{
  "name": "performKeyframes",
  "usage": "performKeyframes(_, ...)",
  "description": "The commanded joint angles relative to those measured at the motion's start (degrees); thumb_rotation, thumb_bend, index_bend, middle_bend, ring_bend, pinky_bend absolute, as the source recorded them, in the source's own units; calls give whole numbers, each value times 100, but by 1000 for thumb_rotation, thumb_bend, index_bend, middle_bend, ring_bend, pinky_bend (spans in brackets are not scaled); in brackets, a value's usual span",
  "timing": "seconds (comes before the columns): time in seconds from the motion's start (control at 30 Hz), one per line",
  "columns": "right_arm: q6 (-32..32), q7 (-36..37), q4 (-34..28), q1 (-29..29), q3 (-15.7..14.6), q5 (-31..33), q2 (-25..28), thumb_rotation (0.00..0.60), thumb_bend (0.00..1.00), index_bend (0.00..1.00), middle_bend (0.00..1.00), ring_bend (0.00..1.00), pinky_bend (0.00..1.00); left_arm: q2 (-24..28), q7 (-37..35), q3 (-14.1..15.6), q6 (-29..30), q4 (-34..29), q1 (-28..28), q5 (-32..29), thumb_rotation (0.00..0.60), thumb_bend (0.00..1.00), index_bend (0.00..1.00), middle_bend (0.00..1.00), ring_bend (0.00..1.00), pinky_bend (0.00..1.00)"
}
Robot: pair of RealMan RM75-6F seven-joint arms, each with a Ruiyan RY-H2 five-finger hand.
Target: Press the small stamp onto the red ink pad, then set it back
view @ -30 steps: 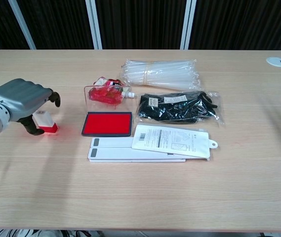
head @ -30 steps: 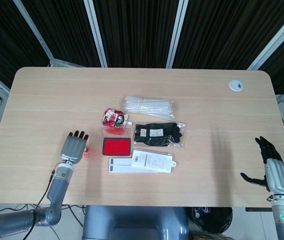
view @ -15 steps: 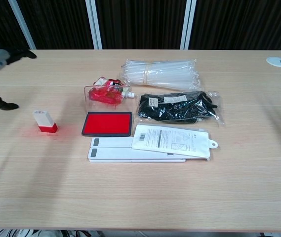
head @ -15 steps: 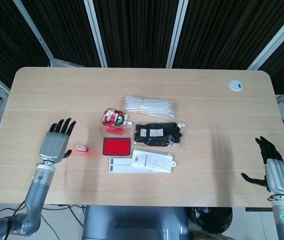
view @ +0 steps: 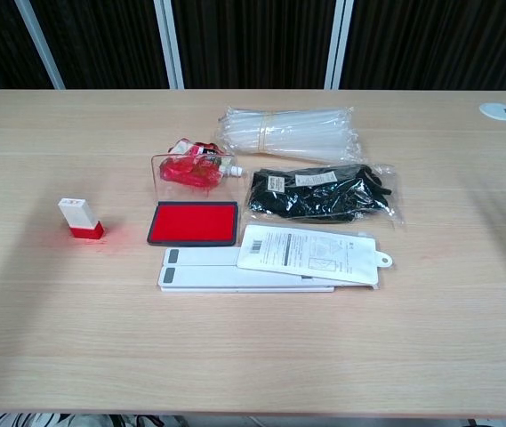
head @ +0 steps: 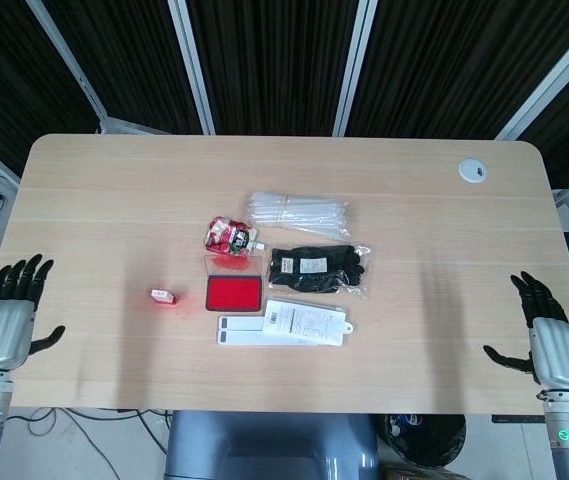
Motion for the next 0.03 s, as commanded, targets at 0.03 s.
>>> performKeyframes(0.03, 6, -17, -9, -2, -4, -6, -1, 600, 110, 0, 0, 0, 156, 50, -214, 31, 35, 143, 127, 77, 600, 126, 0, 0, 0, 36)
